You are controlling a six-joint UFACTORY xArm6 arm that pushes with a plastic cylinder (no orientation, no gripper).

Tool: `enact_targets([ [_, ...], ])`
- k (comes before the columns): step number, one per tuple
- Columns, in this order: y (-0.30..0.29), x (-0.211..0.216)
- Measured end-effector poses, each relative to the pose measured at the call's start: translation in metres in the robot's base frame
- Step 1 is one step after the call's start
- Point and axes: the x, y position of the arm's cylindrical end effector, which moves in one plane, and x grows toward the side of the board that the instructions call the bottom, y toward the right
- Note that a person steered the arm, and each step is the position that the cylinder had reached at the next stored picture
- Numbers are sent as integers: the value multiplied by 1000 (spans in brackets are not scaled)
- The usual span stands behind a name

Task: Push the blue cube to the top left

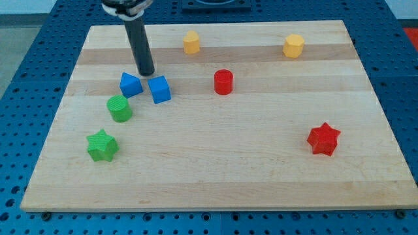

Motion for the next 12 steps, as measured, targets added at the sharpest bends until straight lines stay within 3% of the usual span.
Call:
enact_targets([
  [3,-24,82],
  [4,27,98],
  [7,71,96],
  [8,52,73],
  [11,-13,-53],
  [12,-17,-73],
])
